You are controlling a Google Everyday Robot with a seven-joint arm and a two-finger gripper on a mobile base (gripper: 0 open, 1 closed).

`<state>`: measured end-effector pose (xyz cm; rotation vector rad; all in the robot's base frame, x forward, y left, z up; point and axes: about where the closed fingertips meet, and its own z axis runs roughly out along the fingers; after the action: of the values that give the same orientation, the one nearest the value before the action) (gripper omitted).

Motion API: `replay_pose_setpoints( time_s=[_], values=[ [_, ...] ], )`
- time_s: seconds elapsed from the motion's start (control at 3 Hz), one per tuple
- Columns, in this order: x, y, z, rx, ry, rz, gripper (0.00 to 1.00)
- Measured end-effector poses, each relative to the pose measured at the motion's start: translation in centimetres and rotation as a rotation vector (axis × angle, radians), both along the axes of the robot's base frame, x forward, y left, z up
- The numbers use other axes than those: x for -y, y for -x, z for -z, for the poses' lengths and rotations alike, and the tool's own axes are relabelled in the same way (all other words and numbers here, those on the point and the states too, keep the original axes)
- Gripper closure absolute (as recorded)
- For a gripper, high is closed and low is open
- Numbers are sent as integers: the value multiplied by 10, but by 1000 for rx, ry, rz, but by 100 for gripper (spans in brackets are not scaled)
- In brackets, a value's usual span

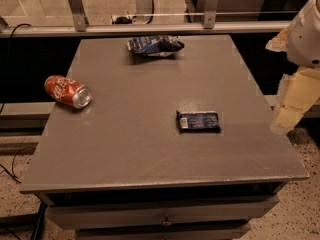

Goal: Move blue chip bag near rxbar blueberry

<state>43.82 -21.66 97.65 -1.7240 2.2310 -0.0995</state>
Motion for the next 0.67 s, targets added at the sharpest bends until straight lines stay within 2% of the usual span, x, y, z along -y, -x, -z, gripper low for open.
replay_pose_setpoints(
  time_s=[0.33,0.67],
  values=[
    [0,0,0,0,0,0,0],
    [-6,-22,6,34,-9,-27,0]
  ],
)
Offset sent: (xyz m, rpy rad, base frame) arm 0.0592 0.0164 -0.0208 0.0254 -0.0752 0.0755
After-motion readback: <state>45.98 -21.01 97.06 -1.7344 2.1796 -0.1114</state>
